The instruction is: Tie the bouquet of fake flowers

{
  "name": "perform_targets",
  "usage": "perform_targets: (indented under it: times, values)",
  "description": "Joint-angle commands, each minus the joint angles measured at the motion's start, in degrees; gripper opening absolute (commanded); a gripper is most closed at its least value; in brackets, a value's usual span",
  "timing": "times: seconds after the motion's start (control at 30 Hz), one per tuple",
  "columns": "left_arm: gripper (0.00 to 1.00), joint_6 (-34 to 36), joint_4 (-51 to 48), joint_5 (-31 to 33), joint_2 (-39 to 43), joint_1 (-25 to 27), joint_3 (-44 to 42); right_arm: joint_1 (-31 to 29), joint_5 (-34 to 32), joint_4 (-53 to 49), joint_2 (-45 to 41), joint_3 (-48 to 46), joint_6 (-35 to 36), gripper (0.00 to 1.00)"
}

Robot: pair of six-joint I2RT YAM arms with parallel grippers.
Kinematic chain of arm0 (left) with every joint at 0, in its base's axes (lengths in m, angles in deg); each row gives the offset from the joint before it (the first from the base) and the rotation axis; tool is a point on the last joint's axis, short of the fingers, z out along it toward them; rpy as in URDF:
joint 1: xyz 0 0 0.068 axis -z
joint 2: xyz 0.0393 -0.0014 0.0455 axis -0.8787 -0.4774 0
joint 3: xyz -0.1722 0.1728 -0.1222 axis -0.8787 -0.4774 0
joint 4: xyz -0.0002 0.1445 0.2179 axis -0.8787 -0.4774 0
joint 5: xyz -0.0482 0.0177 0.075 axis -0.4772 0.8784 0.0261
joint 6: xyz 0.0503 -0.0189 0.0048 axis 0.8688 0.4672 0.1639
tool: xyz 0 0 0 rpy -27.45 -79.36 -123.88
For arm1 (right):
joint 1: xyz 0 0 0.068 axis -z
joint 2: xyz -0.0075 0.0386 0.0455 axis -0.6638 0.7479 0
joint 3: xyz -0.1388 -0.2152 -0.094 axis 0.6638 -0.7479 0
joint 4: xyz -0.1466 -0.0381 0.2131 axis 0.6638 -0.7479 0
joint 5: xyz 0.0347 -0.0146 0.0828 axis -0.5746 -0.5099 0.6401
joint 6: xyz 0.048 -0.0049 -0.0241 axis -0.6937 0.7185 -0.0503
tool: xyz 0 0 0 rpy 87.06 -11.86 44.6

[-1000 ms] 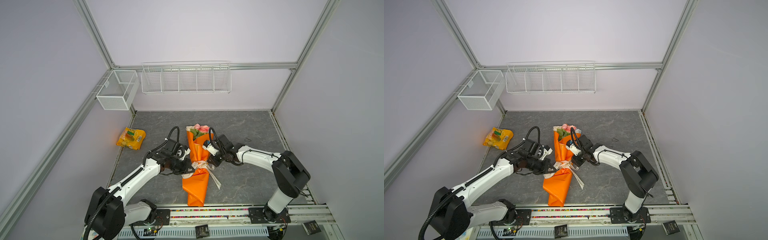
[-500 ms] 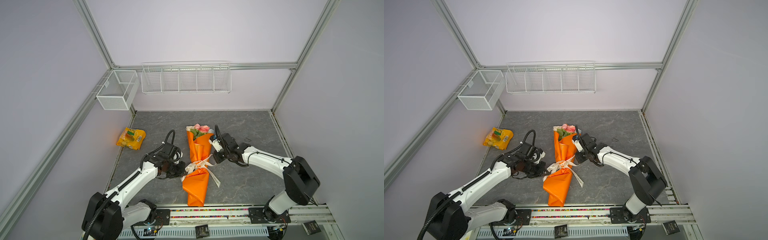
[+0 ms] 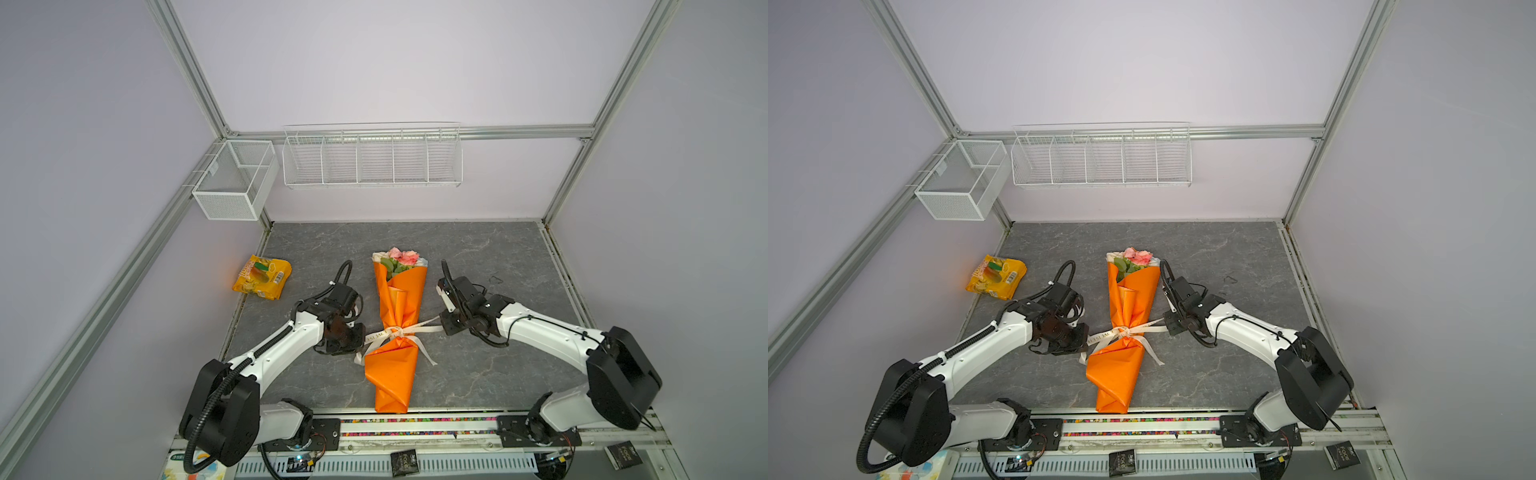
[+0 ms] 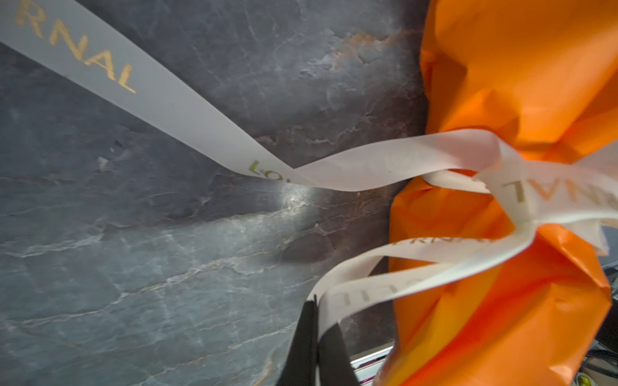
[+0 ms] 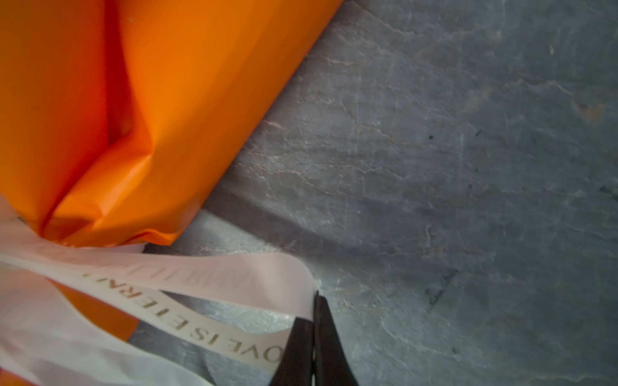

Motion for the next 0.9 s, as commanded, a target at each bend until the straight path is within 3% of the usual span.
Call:
perform_targets:
  times: [0.0,0.27,0.43,0.53,0.7,0.87]
  values:
    - [0.00,1.1,0.4,1.2,-1.2,-0.3,1.9,-0.5,-3.4,-3.7,-2.3,-3.1,-3.3,0.07]
    - [0.00,-4.4,5.5,4.1,-4.0,-1.7,-2.1,-0.7,-5.7,-5.0,-3.3,-6.2,-6.0,0.06]
    - [0.00,-1.0,7.1,0.4,-4.6,-1.7,-2.0,-0.8,-4.1,-4.1,-2.1,-4.8,-4.5,0.07]
    - [0.00,0.6,7.3,-4.1,-4.7,-1.7,-1.2,-1.1,-2.0,-3.7,-1.1,-1.4,-3.4,0.28]
    - [0.00,1.2,7.3,-5.7,-3.5,-1.7,-1.1,-1.1,-4.5,-10.5,-5.5,6.9,-8.9,0.44]
    - [0.00,1.4,7.3,-6.7,-3.1,-1.7,-1.2,-4.4,19.9,-4.7,-6.5,9.7,-17.4,0.47]
